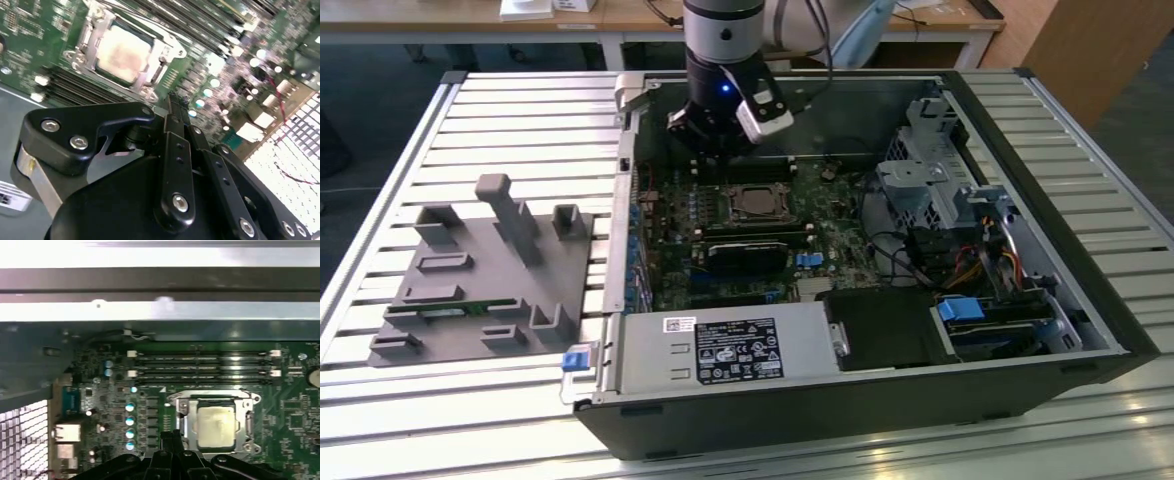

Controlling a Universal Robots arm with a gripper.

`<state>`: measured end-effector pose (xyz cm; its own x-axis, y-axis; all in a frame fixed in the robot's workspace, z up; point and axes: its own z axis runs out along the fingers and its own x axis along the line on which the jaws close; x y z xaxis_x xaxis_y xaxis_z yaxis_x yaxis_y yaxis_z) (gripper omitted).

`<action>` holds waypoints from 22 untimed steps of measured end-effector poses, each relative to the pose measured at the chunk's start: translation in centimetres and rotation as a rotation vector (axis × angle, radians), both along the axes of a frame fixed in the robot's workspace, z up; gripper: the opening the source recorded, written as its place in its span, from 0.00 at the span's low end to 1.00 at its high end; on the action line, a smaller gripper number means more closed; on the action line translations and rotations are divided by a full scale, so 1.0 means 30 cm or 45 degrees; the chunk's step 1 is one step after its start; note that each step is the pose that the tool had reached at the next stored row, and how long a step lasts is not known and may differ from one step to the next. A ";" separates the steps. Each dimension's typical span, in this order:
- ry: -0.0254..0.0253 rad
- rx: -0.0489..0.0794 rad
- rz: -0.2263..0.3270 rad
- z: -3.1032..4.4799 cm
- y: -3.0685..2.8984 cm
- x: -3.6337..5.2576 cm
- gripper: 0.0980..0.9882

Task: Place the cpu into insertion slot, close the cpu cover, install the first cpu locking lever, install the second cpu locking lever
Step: 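Install the first cpu locking lever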

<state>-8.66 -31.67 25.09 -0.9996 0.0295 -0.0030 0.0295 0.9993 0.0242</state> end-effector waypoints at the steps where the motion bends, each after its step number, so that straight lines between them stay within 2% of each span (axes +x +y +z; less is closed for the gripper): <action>1: -0.0007 0.000 0.000 0.000 0.000 -0.012 0.01; 4: -0.0039 0.000 0.000 -0.001 0.004 -0.039 0.01; 10: -0.0040 0.000 0.000 0.000 0.028 -0.045 0.01; 11: -0.0042 0.000 0.000 0.000 0.042 -0.045 0.01; 16: -0.0090 0.000 0.000 0.000 0.078 -0.046 0.01; 18: -0.0119 0.000 0.000 0.000 0.083 -0.046 0.01; 22: -0.0127 0.000 0.000 0.000 0.086 -0.038 0.01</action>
<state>-9.81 -29.08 25.08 -0.9995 0.0293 -0.0130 0.0290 0.9993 0.0244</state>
